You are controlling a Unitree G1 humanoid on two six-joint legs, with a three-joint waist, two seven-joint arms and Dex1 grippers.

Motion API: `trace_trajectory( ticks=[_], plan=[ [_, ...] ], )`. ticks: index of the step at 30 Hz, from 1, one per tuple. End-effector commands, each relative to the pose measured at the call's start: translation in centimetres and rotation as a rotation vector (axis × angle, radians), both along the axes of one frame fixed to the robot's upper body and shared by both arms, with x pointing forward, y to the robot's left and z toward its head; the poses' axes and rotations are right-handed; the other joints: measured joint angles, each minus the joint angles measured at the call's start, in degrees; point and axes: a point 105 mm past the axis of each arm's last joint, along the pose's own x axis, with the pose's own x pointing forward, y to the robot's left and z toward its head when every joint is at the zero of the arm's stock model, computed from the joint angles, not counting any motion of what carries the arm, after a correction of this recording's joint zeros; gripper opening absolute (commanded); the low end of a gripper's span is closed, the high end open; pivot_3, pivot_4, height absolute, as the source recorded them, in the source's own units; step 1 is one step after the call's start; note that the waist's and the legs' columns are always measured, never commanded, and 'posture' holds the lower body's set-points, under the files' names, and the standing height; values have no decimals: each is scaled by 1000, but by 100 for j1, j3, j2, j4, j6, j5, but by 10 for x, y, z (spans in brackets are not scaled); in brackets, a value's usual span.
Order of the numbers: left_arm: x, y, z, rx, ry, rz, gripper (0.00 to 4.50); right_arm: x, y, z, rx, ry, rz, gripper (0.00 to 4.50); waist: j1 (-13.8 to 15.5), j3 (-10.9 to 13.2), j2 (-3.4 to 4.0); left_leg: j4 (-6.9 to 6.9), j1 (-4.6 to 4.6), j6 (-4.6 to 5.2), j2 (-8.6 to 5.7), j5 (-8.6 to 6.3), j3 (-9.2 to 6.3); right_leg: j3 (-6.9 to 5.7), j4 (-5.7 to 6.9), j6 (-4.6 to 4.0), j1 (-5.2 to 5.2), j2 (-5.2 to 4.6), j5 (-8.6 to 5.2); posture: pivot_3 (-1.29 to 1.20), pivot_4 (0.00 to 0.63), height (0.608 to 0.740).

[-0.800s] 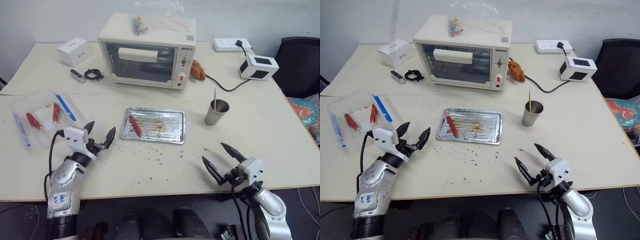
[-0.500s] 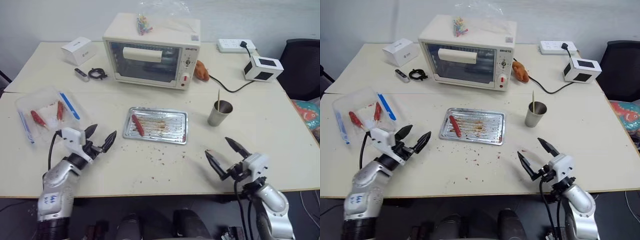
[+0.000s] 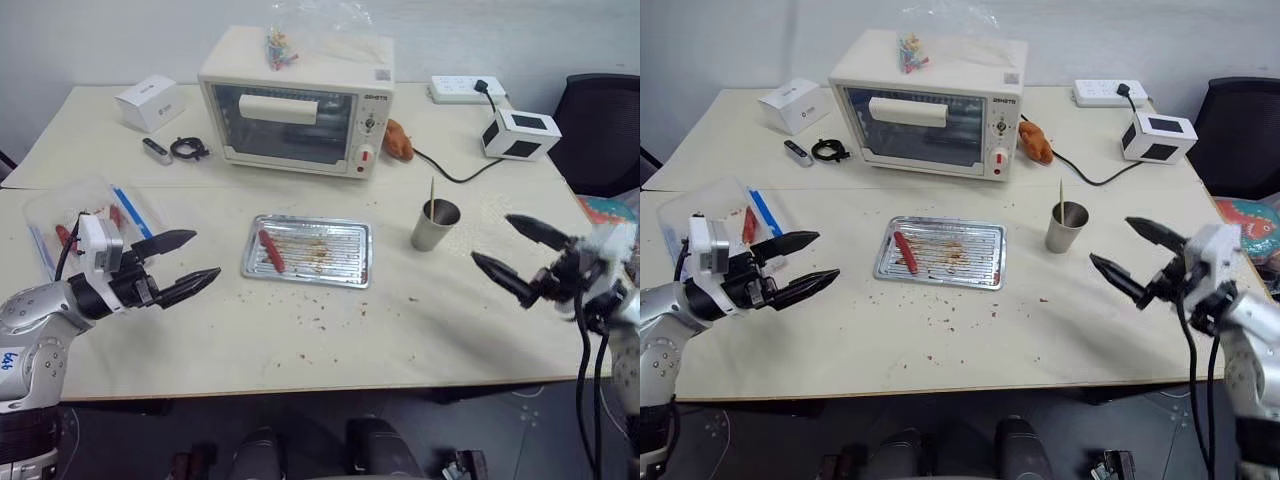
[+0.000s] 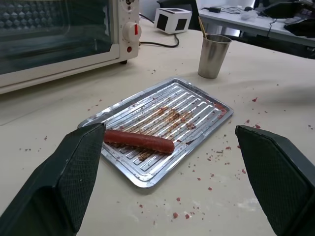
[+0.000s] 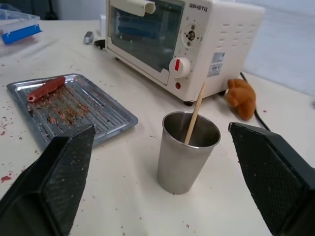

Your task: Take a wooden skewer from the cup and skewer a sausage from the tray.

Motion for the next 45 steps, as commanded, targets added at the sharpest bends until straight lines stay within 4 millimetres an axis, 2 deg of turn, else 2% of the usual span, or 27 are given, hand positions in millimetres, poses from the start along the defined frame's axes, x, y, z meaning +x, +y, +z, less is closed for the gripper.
trace_trajectory(
  ticks=[1, 4, 11, 14, 19, 25, 26, 31, 34, 36, 39, 42, 45],
  plan=[
    [-6, -12, 6, -35, 1, -63, 4462, 23, 6, 10, -51, 109, 32, 4500, -6, 0, 1, 1, -2, 0, 1, 0, 2, 3, 1, 0, -2, -1, 0, 0, 150, 740],
    [-10, -21, 2, -50, 19, -93, 4462, 52, 12, 18, -93, 167, 26, 4500, -10, 2, 3, 3, -8, 0, 4, 0, 4, 5, 2, 0, -11, -4, 0, 0, 150, 740],
    [-10, -29, 3, -65, -14, -78, 4462, 98, 28, 32, -103, 184, -28, 4500, -9, 2, 4, 4, -17, 0, 1, 0, 12, 7, -1, 0, -19, -4, 0, 0, 150, 740],
    [-12, -33, 6, -71, -39, -83, 4500, 107, 39, 33, -97, 187, -6, 3908, -8, 2, 3, 4, -19, 0, 2, 0, 11, 6, 0, 0, -20, -4, 0, 0, 150, 740],
    [-20, -49, 14, -53, -102, -161, 4500, 109, 51, 28, -98, 208, 46, 2255, -11, 2, 4, 4, -21, 0, 3, 0, 9, 4, 7, 1, -19, -5, 0, 0, 150, 740],
    [-23, -62, 22, -76, -124, -232, 4500, 109, 45, 37, -98, 180, 35, 192, -19, 3, 4, 6, -21, -1, 2, 0, 9, 4, 7, 1, -19, -4, 1, 0, 150, 740],
    [-22, -63, 23, -81, -125, -234, 4500, 109, 43, 40, -96, 173, 34, 62, -22, 3, 4, 6, -21, -1, 2, 0, 10, 4, 7, 1, -19, -3, 1, 0, 150, 740],
    [-15, -58, 25, -108, -124, -212, 4500, 95, 37, 75, -69, 112, 93, 62, -26, 7, 10, 5, -21, -1, 3, 0, 10, 4, 8, 1, -21, -2, 1, 0, 150, 740],
    [-14, -56, 25, -120, -123, -209, 4500, 78, 32, 98, -65, 93, 153, 62, -20, 7, 11, 4, -22, -1, 4, 0, 10, 4, 7, 1, -21, -2, 1, 0, 150, 740],
    [-15, -57, 27, -142, -129, -223, 4500, 63, 34, 121, -26, 69, 226, 62, -17, 7, 12, 4, -22, -1, 3, 0, 9, 4, 6, 1, -21, -3, 1, 0, 150, 740],
    [-17, -65, 27, -182, -99, -268, 4500, 44, 46, 151, 93, 33, 335, 62, -27, 8, 12, 4, -21, -1, 6, 0, 9, 6, 6, 1, -21, -4, 0, 0, 150, 740],
    [-14, -78, 31, -222, -117, -299, 4500, 32, 69, 175, 327, -24, 463, 62, -30, 7, 11, 4, -20, -2, 8, -1, 7, 4, 6, 1, -19, -2, 1, 0, 150, 740],
    [-6, -88, 38, -276, -183, -281, 4500, 30, 86, 175, 517, -49, 522, 62, -23, 7, 11, 7, -19, -3, 7, 0, 6, 4, 13, 1, -17, -2, 1, 0, 150, 740]
  ],
)
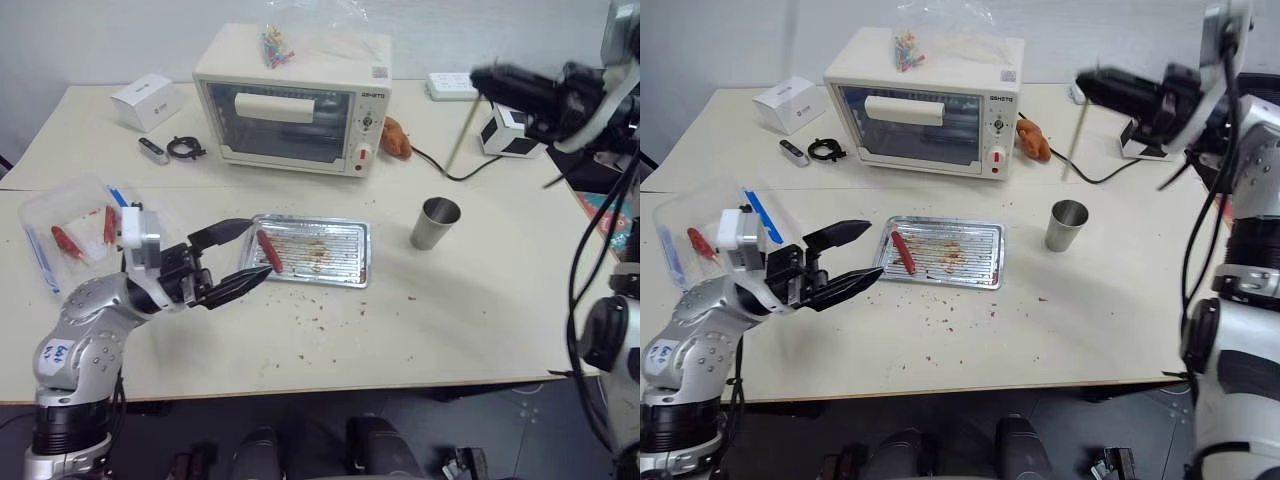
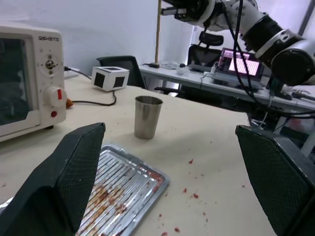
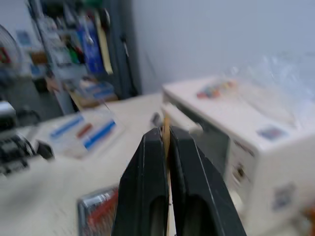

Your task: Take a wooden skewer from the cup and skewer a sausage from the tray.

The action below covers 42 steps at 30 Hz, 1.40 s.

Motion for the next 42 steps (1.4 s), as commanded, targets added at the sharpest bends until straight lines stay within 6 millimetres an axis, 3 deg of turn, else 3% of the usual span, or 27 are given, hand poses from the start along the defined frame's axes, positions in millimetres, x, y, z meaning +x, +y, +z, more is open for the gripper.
trace_trajectory(
  ticks=[1, 8, 14, 19, 23, 35, 42],
  plan=[
    [5, -11, 13, -57, -84, 17, 4500, -8, 13, 2, 203, 19, 64, 62, 21, 0, 0, 0, 0, -1, 0, 0, -2, -2, 5, 0, 0, 0, 0, 0, 150, 740],
    [18, -43, 36, -164, -238, 45, 4500, -11, 56, -38, 499, 277, 230, 62, 48, 0, -1, 6, -35, 8, -17, 5, -14, -19, 8, 12, -13, 4, 7, 0, 150, 740],
    [22, -60, 41, -211, -268, 55, 4500, -18, 77, -64, 547, 411, 291, 62, 39, -1, -1, 7, -35, 9, -15, 5, -19, -20, 7, 14, -12, 6, 8, 0, 150, 740],
    [23, -66, 40, -231, -272, 68, 4500, -24, 85, -72, 546, 458, 331, 62, 17, -1, -1, 6, -35, 9, -13, 5, -18, -18, 8, 14, -13, 10, 7, 0, 150, 740],
    [26, -69, 42, -252, -288, 88, 3671, -27, 88, -76, 542, 474, 332, 0, 35, -1, -1, 6, -35, 9, -14, 5, -21, -19, 5, 14, -11, 8, 7, 0, 150, 740],
    [28, -73, 41, -242, -298, 89, 121, -31, 92, -77, 562, 478, 333, 0, 32, -1, -1, 5, -35, 10, -14, 5, -21, -19, 3, 14, -11, 9, 7, 0, 150, 740],
    [33, -68, 44, -248, -281, 119, 57, -39, 93, -78, 524, 488, 397, 0, 41, -1, -1, 4, -36, 10, -14, 4, -22, -20, 0, 14, -11, 8, 7, 0, 150, 740]
  ],
)
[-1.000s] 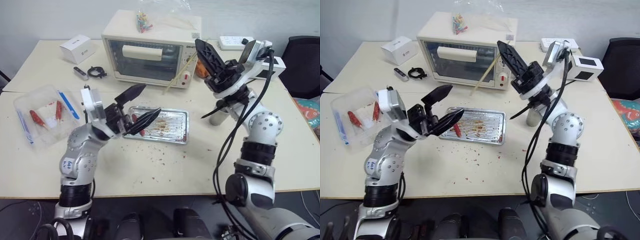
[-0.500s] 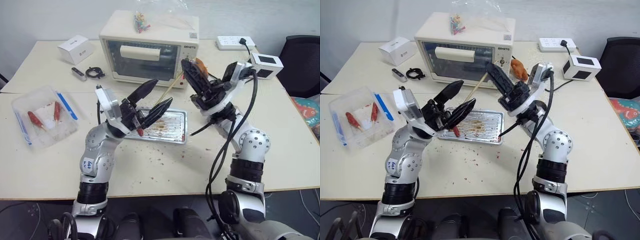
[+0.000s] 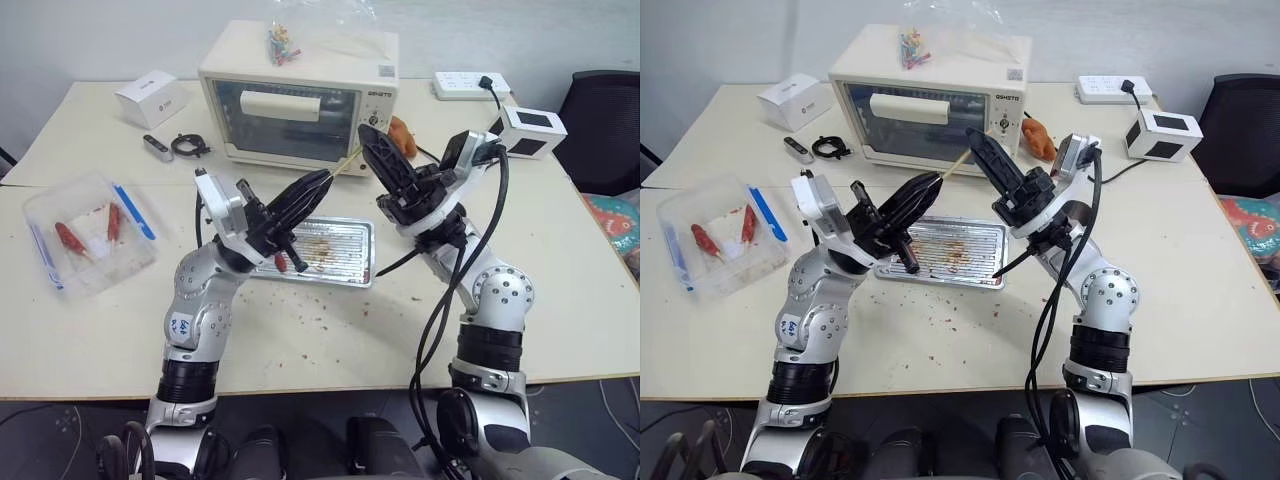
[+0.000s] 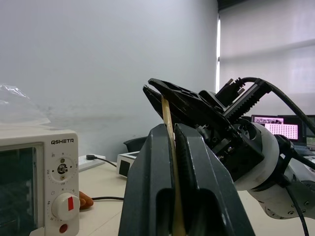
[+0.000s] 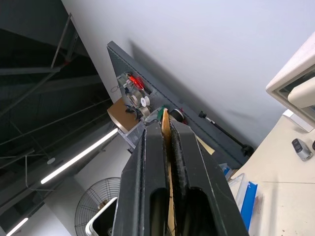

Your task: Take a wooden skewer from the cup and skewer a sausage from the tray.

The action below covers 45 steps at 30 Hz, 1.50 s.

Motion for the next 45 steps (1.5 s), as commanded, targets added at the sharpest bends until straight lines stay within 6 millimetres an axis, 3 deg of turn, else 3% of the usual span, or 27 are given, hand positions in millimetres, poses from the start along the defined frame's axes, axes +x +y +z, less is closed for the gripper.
trace_trajectory(
  ticks=[1, 3, 7, 12, 15, 18, 21, 25, 29, 32, 34, 39, 45],
  plan=[
    [0, 4, 10, -11, -24, 18, 57, -17, 1, 11, -29, -102, 30, 0, 0, 0, 0, 0, 0, 0, 0, 0, 0, 0, 0, 0, 0, 0, 0, 0, 150, 740],
    [1, 7, 12, -14, -24, 24, 0, -21, 0, 10, -41, -102, 62, 549, 1, 0, 0, 0, 0, 1, -1, 0, 0, 0, -2, 0, 0, -1, 0, 0, 150, 740],
    [-1, 23, 12, 23, -15, 42, 0, -16, -13, 5, -234, -268, -114, 1757, -1, 0, 0, -4, -1, 1, 1, -1, -2, -1, -6, 0, 0, -1, 0, 0, 150, 740],
    [-8, 62, -6, 121, 67, 93, 0, -35, -37, -37, -635, -480, -82, 3469, 3, 0, 0, -15, 0, 1, 2, -2, -2, -3, -21, 0, 2, -3, 0, 0, 150, 740],
    [-15, 104, -26, 184, 161, 195, 0, -46, -67, -69, -857, -618, -93, 4447, -1, 0, 0, -19, -1, 2, 4, -4, -3, -5, -35, 0, 3, -6, 0, 0, 150, 740],
    [-26, 142, -46, 209, 266, 295, 0, -56, -98, -95, -982, -601, -90, 4481, 1, 2, -3, -24, 4, 1, 5, -6, -2, -5, -53, 0, 7, -9, 0, 0, 150, 740],
    [-37, 171, -62, 193, 363, 372, 0, -57, -116, -100, -984, -600, -199, 4481, 8, 3, -5, -15, 29, 3, 4, -6, -2, -3, -55, 0, 34, -15, 0, 0, 150, 740],
    [-50, 195, -79, 183, 453, 426, 0, -65, -128, -116, -1081, -682, -237, 4481, 10, 3, -5, -15, 51, 3, 4, -7, -4, -1, -50, -3, 54, -18, 0, 0, 150, 740],
    [-54, 202, -82, 177, 475, 448, 0, -61, -134, -125, -1144, -690, -266, 4481, 21, 3, -5, -19, 48, 0, 5, -10, -11, -5, -63, -5, 59, -22, -1, 0, 150, 740],
    [-55, 202, -84, 178, 484, 454, 0, -52, -117, -119, -1142, -685, -246, 4481, 8, 3, -5, -17, 51, 0, 5, -10, -8, -4, -59, -6, 59, -25, 0, 0, 150, 740],
    [-56, 201, -84, 181, 487, 446, 0, -47, -96, -112, -1123, -651, -208, 4481, -37, 3, -5, -18, 54, -2, 9, -9, -7, -2, -54, -7, 57, -23, 0, 0, 150, 740],
    [-54, 195, -84, 186, 492, 433, 0, -37, -17, -92, -1038, -612, -91, 4481, -121, 3, -5, -21, 39, -18, 20, -6, -9, 12, -30, -27, 22, -20, -10, 0, 150, 740],
    [-50, 186, -80, 180, 480, 425, 0, 5, 51, -90, -1153, -490, -161, 4481, -146, 1, -9, -19, 27, -20, 17, -7, -11, 10, -29, -31, 12, -26, -12, 0, 150, 740]
  ],
)
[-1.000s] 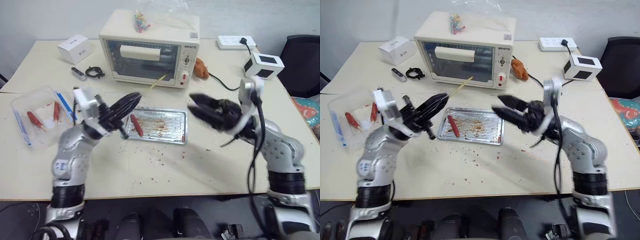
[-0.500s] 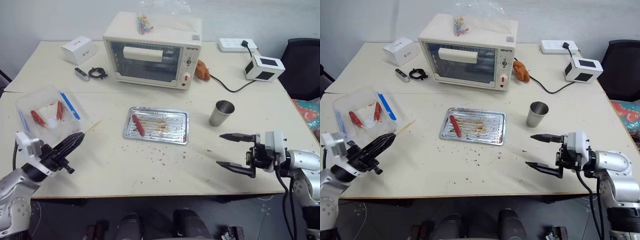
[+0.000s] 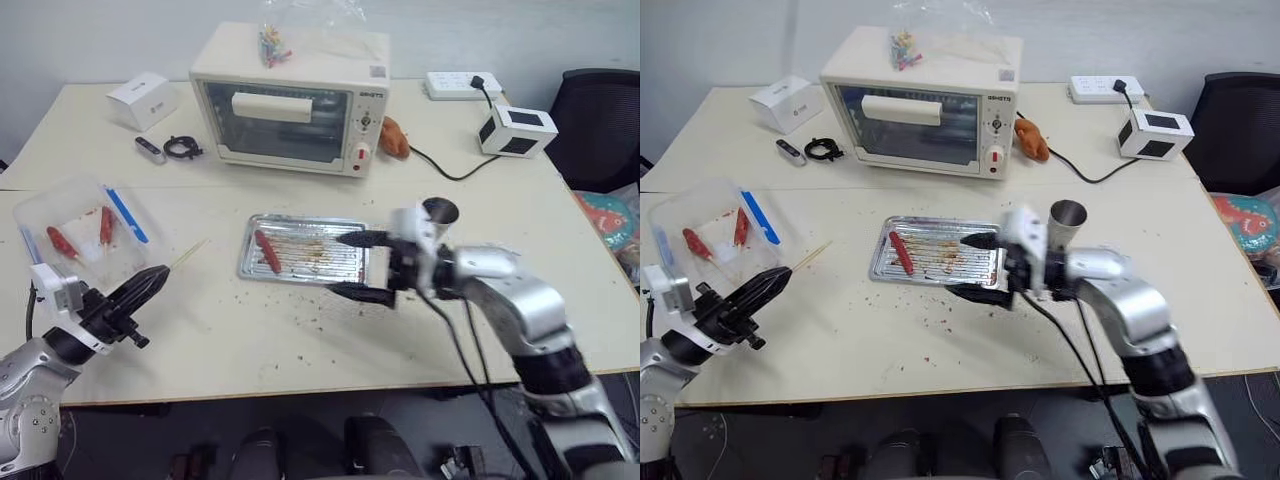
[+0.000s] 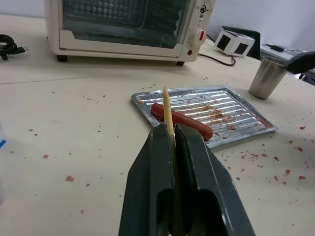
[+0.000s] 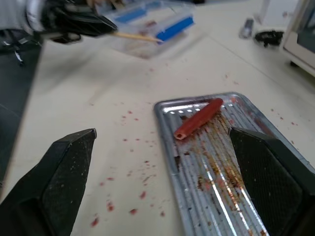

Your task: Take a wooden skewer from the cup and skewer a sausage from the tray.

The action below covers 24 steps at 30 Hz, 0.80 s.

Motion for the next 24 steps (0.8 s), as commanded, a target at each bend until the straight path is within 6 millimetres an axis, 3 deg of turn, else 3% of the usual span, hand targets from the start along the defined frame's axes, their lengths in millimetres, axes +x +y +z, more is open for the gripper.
trace_trajectory(
  ticks=[1, 4, 8, 18, 24],
  plan=[
    [1, -8, 13, 4, -51, -13, 0, 20, 30, 2, -15, 42, -96, 4481, -4, -1, -2, 1, -2, 0, 0, 0, 0, -4, 2, 0, -1, 0, 0, 0, 150, 740],
    [2, -9, 15, 7, -57, -5, 0, 33, 59, 1, -45, 23, -123, 4481, -15, -1, -2, 0, -5, 0, 1, 0, -1, -16, 8, 0, -5, 0, 0, 0, 150, 740],
    [2, -11, 15, 5, -61, 6, 0, 50, 83, -15, -122, 19, -193, 4481, -42, -2, -3, -1, -9, 1, 0, 0, 2, -32, 22, 0, -7, 1, 0, 0, 150, 740],
    [3, -13, 16, -3, -74, 17, 0, 65, 111, -43, -156, 72, -242, 4481, -173, -2, -4, -5, -13, 0, 2, 0, 0, -45, 25, 0, -8, 2, 0, 0, 150, 740],
    [4, -13, 18, -4, -82, 20, 0, 65, 113, -47, -174, 43, -225, 2506, -190, -2, -4, -9, -13, 0, 2, 0, 1, -50, 23, 0, -9, -1, 0, 0, 150, 740]
  ],
)
